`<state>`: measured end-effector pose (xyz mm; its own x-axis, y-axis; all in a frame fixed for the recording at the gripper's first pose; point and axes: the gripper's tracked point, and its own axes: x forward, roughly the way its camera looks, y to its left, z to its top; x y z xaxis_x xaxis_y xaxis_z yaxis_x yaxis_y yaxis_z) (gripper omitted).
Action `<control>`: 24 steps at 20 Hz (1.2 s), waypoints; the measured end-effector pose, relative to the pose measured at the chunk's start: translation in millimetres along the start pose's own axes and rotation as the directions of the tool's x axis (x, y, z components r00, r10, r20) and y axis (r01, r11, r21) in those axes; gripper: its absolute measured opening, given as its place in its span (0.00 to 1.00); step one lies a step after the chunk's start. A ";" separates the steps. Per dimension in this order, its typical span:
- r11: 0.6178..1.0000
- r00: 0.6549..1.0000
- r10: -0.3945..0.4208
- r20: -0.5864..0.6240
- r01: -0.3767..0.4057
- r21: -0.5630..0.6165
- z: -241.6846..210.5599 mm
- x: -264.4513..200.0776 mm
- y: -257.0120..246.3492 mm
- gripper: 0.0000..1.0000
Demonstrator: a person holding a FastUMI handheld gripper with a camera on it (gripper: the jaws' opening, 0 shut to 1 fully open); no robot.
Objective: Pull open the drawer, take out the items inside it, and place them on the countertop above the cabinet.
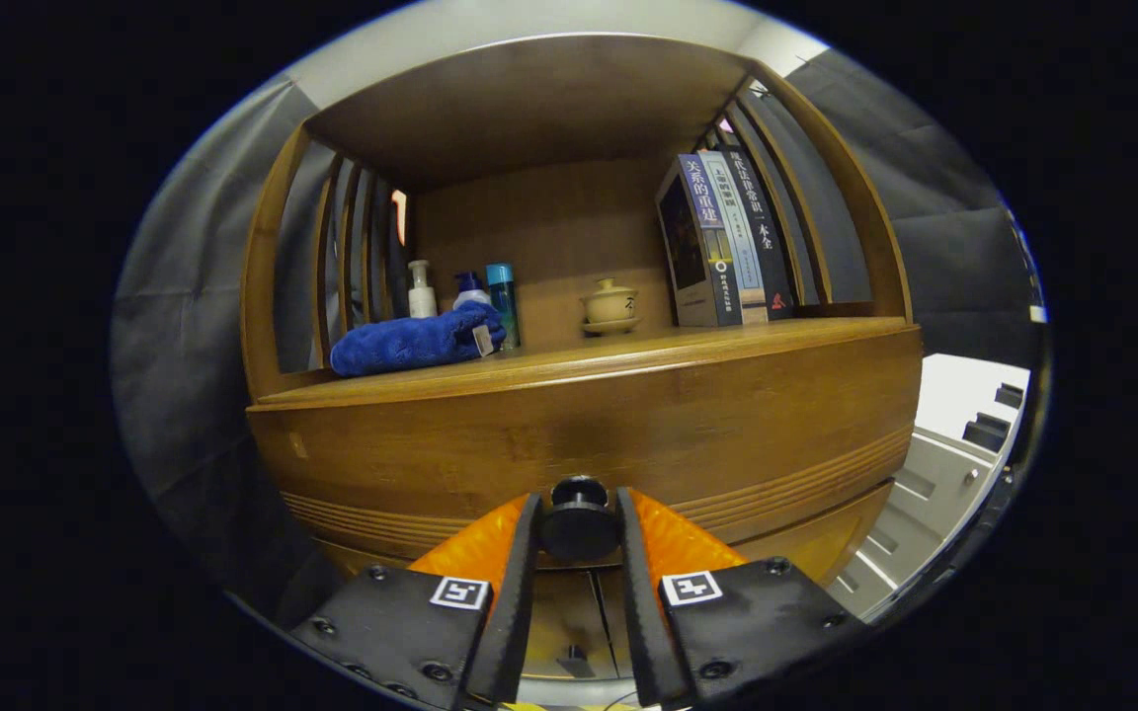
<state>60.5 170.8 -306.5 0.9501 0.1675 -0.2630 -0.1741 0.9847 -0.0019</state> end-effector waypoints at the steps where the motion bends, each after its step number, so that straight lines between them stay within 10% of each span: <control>1: 1.000 1.000 -0.010 0.014 0.010 -0.010 4.4 1.8 -1.2 0.46; 24: 0.999 0.992 -0.044 -0.120 0.042 -0.022 -17.6 -139.8 6.3 0.36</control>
<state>-77.9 152.8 -286.7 0.9191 0.1167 -0.3763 -0.1395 0.9896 -0.0339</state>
